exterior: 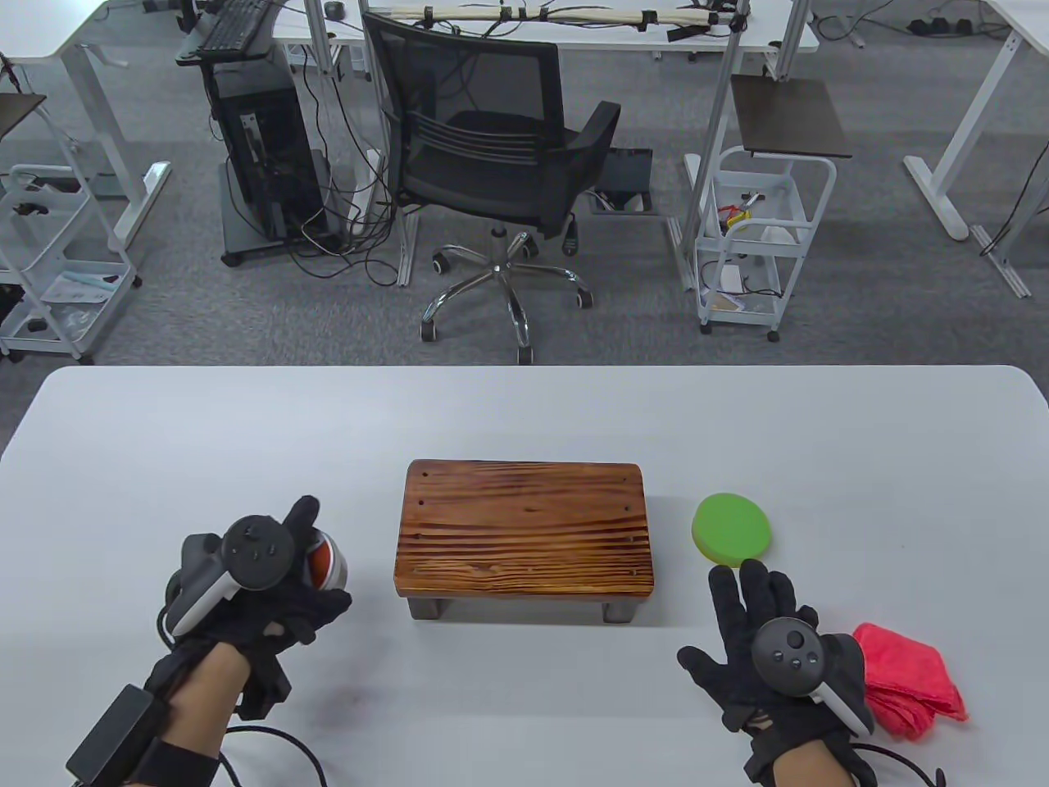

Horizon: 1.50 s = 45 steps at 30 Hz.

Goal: Dip and apply wood wax on stool

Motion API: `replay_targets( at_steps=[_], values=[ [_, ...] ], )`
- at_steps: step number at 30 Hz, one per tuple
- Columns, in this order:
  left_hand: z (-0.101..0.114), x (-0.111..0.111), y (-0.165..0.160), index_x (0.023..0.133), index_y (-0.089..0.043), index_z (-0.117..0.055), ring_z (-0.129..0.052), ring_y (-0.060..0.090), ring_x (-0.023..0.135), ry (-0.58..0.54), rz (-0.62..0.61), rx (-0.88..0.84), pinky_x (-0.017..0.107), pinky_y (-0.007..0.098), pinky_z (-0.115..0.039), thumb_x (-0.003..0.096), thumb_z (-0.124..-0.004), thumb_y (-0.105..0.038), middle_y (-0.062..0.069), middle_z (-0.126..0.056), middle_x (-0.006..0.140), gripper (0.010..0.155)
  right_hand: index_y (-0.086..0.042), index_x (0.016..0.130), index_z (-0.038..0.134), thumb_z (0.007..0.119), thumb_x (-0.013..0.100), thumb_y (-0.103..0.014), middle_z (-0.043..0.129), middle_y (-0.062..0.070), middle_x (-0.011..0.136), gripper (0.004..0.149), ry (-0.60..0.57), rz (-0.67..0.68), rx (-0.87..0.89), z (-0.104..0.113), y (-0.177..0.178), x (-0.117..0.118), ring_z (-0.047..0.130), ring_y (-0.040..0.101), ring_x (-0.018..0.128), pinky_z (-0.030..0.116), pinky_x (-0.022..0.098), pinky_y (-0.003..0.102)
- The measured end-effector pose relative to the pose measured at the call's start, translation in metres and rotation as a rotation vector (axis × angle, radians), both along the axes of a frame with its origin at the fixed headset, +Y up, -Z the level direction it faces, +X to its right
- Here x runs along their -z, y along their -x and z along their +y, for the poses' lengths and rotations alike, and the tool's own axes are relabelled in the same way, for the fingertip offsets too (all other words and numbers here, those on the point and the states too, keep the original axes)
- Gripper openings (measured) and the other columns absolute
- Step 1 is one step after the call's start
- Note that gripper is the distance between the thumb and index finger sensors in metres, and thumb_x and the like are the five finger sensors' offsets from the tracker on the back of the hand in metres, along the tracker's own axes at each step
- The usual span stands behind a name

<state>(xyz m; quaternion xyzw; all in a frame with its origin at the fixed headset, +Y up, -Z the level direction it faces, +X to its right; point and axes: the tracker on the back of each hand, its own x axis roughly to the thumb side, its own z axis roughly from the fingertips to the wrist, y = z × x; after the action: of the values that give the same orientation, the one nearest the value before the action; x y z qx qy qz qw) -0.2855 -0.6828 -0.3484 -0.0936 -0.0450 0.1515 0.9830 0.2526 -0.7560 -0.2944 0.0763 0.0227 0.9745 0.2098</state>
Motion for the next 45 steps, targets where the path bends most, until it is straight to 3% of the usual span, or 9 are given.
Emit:
replay_targets(
  at_steps=[3, 9, 13, 20, 27, 45],
  values=[
    [0.014, -0.004, -0.039, 0.11, -0.032, -0.021, -0.045, 0.062, 0.097, -0.014, -0.105, -0.01, 0.073, 0.076, -0.04, 0.0306, -0.092, -0.077, 0.023, -0.024, 0.118, 0.116, -0.034, 0.11, 0.013, 0.074, 0.044, -0.073, 0.005, 0.012, 0.118, 0.098, 0.003, 0.0, 0.002, 0.0, 0.0, 0.0, 0.011, 0.05, 0.106, 0.023, 0.067, 0.08],
    [0.018, -0.019, -0.111, 0.11, -0.032, -0.021, -0.045, 0.062, 0.097, -0.031, -0.301, 0.003, 0.073, 0.076, -0.04, 0.031, -0.092, -0.077, 0.023, -0.024, 0.118, 0.115, -0.034, 0.11, 0.013, 0.074, 0.045, -0.072, 0.005, 0.012, 0.118, 0.097, 0.009, 0.002, 0.009, 0.0, -0.001, 0.0, 0.011, 0.05, 0.106, 0.023, 0.067, 0.08],
    [0.006, -0.034, -0.157, 0.11, -0.032, -0.02, -0.045, 0.062, 0.098, -0.005, -0.433, 0.015, 0.073, 0.076, -0.04, 0.0314, -0.091, -0.077, 0.023, -0.024, 0.118, 0.115, -0.034, 0.11, 0.013, 0.073, 0.045, -0.072, 0.005, 0.011, 0.118, 0.097, 0.01, 0.003, 0.011, 0.0, -0.001, 0.0, 0.011, 0.05, 0.106, 0.023, 0.067, 0.08],
    [-0.023, -0.056, -0.203, 0.11, -0.032, -0.02, -0.044, 0.062, 0.098, 0.028, -0.573, 0.036, 0.073, 0.076, -0.041, 0.0318, -0.091, -0.078, 0.023, -0.023, 0.118, 0.115, -0.034, 0.11, 0.013, 0.073, 0.045, -0.072, 0.005, 0.012, 0.118, 0.097, 0.009, 0.007, 0.023, 0.0, -0.001, 0.0, 0.011, 0.05, 0.106, 0.023, 0.067, 0.08],
    [-0.053, -0.064, -0.22, 0.11, -0.032, -0.02, -0.044, 0.062, 0.098, 0.068, -0.623, 0.095, 0.073, 0.075, -0.041, 0.0319, -0.091, -0.078, 0.023, -0.023, 0.118, 0.114, -0.034, 0.11, 0.013, 0.073, 0.045, -0.072, 0.005, 0.011, 0.118, 0.097, 0.014, 0.011, 0.025, 0.0, -0.002, 0.0, 0.011, 0.05, 0.106, 0.023, 0.067, 0.08],
    [-0.111, -0.066, -0.223, 0.109, -0.032, -0.019, -0.044, 0.061, 0.098, 0.115, -0.652, 0.229, 0.074, 0.075, -0.041, 0.0316, -0.09, -0.078, 0.023, -0.022, 0.118, 0.115, -0.034, 0.11, 0.013, 0.073, 0.045, -0.071, 0.005, 0.012, 0.118, 0.096, 0.032, 0.013, 0.028, -0.002, -0.001, 0.0, 0.012, 0.05, 0.106, 0.023, 0.067, 0.08]
  ],
)
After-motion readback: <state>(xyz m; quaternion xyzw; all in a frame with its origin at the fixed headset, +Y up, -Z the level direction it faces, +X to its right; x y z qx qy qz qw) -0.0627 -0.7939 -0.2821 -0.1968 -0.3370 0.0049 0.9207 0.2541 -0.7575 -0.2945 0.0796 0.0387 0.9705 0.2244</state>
